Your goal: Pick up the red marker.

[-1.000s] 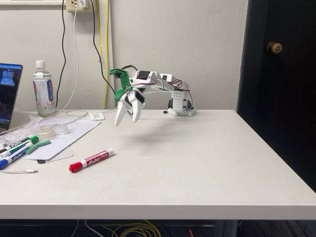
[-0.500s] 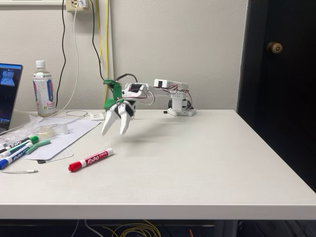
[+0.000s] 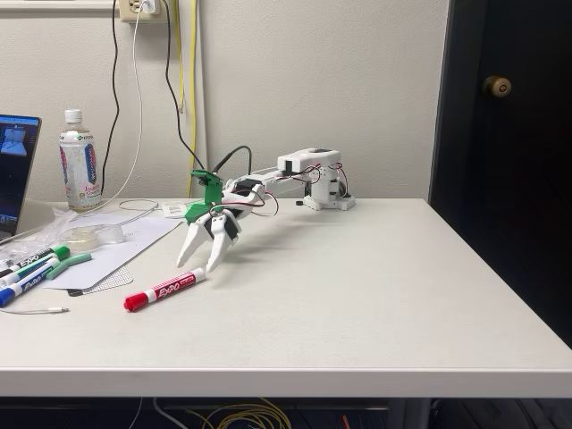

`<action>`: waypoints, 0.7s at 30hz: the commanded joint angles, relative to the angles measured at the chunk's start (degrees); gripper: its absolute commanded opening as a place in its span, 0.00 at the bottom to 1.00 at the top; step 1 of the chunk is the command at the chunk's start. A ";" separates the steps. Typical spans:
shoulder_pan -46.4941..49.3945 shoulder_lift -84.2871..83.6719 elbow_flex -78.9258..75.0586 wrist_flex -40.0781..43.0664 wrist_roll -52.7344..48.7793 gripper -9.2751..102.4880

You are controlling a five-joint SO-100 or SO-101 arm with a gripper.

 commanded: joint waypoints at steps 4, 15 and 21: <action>0.44 -1.14 -2.55 -4.31 -0.97 0.39; 0.35 -3.43 -2.64 -6.94 -2.11 0.36; 0.26 -4.04 -2.64 -7.12 -5.10 0.34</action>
